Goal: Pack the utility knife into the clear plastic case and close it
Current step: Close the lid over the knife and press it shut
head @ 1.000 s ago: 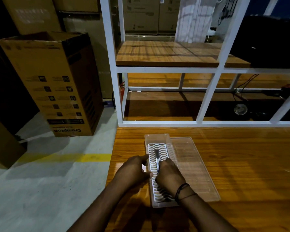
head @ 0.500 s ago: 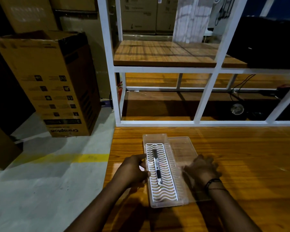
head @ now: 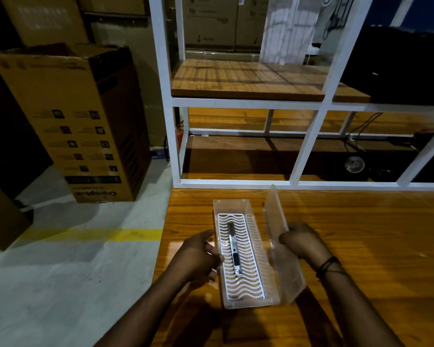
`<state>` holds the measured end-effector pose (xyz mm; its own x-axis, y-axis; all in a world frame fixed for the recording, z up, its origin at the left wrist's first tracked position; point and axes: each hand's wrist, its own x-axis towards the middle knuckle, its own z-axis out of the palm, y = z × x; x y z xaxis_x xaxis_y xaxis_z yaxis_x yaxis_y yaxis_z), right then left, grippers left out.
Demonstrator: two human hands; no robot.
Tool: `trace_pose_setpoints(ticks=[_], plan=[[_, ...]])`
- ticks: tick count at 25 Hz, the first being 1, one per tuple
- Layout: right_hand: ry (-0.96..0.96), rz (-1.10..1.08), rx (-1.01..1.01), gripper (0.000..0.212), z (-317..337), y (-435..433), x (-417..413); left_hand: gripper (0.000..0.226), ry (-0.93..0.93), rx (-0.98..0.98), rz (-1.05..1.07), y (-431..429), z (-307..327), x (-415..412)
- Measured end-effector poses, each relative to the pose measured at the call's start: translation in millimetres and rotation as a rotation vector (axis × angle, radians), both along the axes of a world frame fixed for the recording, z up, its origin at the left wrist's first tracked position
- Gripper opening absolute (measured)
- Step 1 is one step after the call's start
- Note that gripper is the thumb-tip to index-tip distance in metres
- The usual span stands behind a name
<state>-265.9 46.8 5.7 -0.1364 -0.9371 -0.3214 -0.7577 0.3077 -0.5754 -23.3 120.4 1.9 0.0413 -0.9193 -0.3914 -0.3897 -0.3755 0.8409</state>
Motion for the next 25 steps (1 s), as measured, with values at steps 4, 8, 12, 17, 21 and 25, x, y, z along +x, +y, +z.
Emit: trace_pose_setpoints(ticks=[4, 8, 12, 17, 21, 25], plan=[[-0.233, -0.008, -0.068, 0.017, 21.6, 15.9, 21.5, 0.074, 0.033, 0.0, -0.035, 5.4, 2.7, -2.5], [-0.496, 0.086, -0.037, 0.031, 31.5, 33.5, 43.6, 0.074, 0.065, 0.006, -0.023, 5.8, 2.6, -2.5], [-0.652, 0.13, 0.01, 0.042, 24.2, 42.9, 55.0, 0.077, 0.089, 0.011, -0.013, 8.1, 3.8, -2.6], [-0.375, 0.116, 0.049, 0.102, 6.6, 48.3, 66.3, 0.076, 0.085, 0.005, -0.018, 5.1, -1.8, -0.8], [0.021, 0.199, 0.067, 0.097, -5.6, 58.1, 82.9, 0.068, 0.128, -0.006, 0.0, 4.9, -9.1, 1.3], [0.267, 0.243, -0.032, 0.093, -20.6, 63.1, 88.4, 0.049, 0.21, 0.006, 0.063, 0.1, -18.0, 4.5]])
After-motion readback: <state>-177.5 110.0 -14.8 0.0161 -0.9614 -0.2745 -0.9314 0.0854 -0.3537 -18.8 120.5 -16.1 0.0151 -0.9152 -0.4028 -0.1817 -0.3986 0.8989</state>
